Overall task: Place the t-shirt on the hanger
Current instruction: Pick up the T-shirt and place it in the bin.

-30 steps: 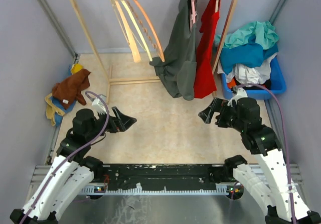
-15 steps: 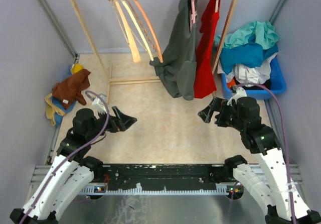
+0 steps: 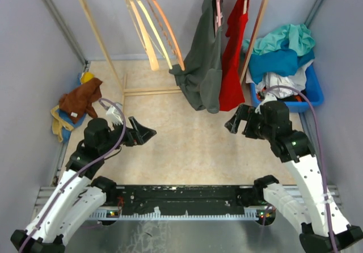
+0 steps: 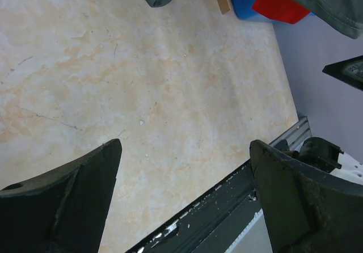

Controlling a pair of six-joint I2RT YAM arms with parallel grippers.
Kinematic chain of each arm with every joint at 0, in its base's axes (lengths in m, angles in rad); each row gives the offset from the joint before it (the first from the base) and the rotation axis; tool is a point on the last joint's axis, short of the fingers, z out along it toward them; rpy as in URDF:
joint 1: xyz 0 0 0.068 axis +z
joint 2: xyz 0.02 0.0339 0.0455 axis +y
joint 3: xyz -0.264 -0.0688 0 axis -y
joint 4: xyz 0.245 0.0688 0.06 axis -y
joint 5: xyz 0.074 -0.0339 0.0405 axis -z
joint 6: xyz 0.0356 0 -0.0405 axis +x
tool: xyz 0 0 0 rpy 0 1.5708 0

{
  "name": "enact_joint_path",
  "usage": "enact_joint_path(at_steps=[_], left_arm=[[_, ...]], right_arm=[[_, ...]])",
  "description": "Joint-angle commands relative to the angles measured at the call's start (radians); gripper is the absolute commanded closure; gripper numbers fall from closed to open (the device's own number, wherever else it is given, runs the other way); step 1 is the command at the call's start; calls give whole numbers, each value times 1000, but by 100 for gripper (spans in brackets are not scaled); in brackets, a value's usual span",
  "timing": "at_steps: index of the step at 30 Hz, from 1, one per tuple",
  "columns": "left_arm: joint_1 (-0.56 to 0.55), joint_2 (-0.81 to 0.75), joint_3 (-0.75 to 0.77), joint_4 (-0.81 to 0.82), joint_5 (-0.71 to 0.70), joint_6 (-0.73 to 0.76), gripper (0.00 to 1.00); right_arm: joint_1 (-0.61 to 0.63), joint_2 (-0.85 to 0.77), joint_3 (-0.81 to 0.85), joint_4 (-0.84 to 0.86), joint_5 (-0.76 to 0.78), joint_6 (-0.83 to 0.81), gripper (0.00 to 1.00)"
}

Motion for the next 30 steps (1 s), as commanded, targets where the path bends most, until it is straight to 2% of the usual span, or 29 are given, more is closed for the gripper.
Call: enact_joint_path(at_steps=[1,9,15,19,22,27,30], left_arm=[[-3,53,44,71,26,42,0],[-3,204,77,141,48,58,0],[-3,224,85,176,64,71,0],[-4,220,86,173,68,79,0],[-3,220,76,177,79,81,0],[-1,223,72,162,99,90,0],[-1,218,76,148,102,98,0]], right_arm=[[-1,62,112,-21,78,-31,1],[-34,247,299,-130,328,-26,1],[-292,344,385,-90,209,-12,1],[-410,403,420,-16,183,8,5],[-467,450,426,88,135,50,11],[-484,560,450,269,126,122,28],[-486,619,446,398,119,162,35]])
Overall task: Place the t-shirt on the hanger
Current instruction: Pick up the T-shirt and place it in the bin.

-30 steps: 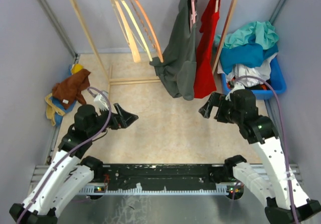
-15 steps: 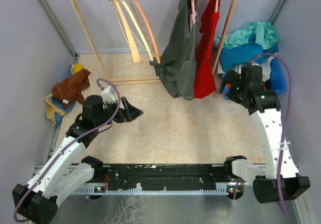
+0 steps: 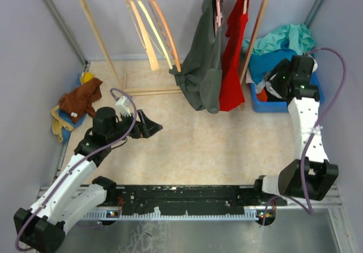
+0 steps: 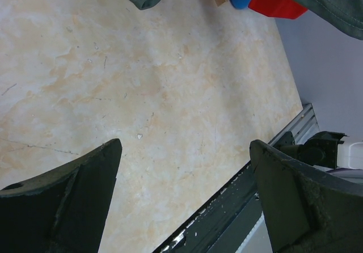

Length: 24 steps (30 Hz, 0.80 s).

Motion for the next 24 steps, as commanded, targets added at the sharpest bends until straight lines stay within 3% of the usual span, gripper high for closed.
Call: enact_joint_path(at_steps=[1,9,15,17,21,24], left_arm=[[-2,-9,25,0,26,29,0],[-1,-22,53,-55,3,56,0],[-2,-21,81,-96,-8,73,0],[-1,-22,90,-113,-13,74,0],[-2,-35,108,-144,-28,73,0],[-1,-46,120,-171,-36,68,0]], right_arm=[[-11,79,50,262,-23,84,36],[-11,304,133,366,-13,138,29],[-11,436,175,416,-4,163,30],[-11,463,182,435,-7,170,37],[-11,482,189,464,-32,173,71],[-11,463,185,476,-46,154,88]])
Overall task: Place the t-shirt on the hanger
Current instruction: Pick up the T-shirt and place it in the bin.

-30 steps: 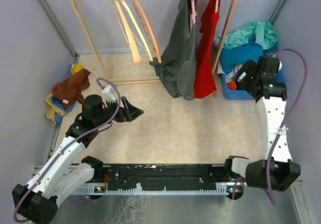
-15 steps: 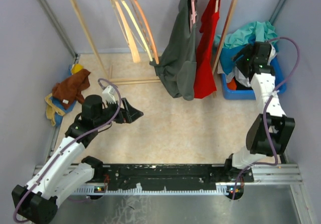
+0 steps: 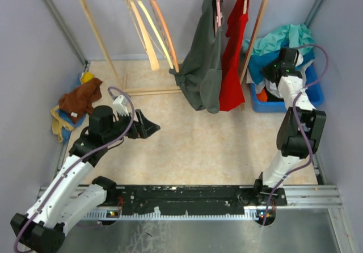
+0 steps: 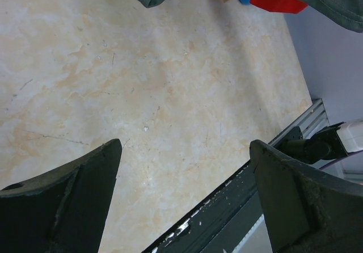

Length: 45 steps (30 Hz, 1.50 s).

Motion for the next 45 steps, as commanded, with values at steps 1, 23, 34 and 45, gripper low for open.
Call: enact_joint_path(at_steps=[1,23,34,45], left_arm=[[-1,-30,49,-49,-23,9,0],[-1,-117,175,-194,-62,22,0],[-2,-124,221,-239,-57,36,0],[-2,-152,198,-239,-77,28,0]], right_arm=[[-11,-46,59,89,-12,-19,92],[-13,-708,168,-253,-68,-241,100],[-13,-837,293,-468,-130,-307,100],[-12,-589,379,-313,3,-335,100]])
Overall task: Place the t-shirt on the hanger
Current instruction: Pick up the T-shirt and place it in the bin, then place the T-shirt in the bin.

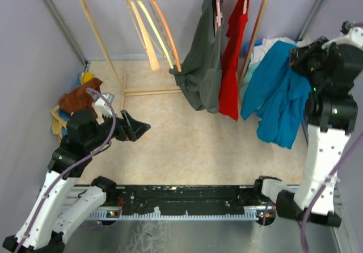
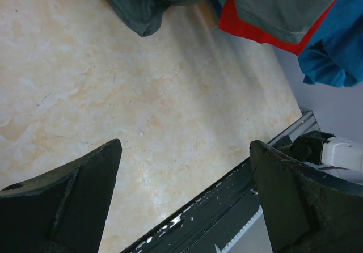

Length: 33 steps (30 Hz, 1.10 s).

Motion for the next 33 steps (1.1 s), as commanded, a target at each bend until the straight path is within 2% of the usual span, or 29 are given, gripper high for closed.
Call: enact_joint_path(at_steps=[1,9,11,13,16,21,26,28,29,30,33], left_arm=[[-2,-17,8,-13,-19,8,0],[-1,-24,-5,-16,-30,16,0],[-2,-19,-7,-11,-25,20,0],[-2,-12,-12,-2,-20,22,0],[-2,5,-20,12,-10,25,0],[-2,18,-37,28,5,25,0],[-1,15,-67,53,18,12,0],[-2,18,-77,60,24,8,0],[-2,18,-81,64,26,6,0],[-2,18,-84,68,29,4,0],[-1,21,-88,73,27,4,0]], right_arm=[[-10,162,159,143,82,-37,100],[-73,500,629,101,35,-9,100],[-103,558,681,102,7,12,100],[-130,570,661,122,-30,30,100],[-141,533,513,173,-54,22,100],[-141,357,27,345,-90,13,100],[-141,287,-299,423,-118,-6,100],[-141,319,-337,405,-124,-25,94],[-141,339,-337,385,-127,-37,85],[-141,355,-329,361,-129,-51,72],[-140,361,-305,301,-118,-80,46]])
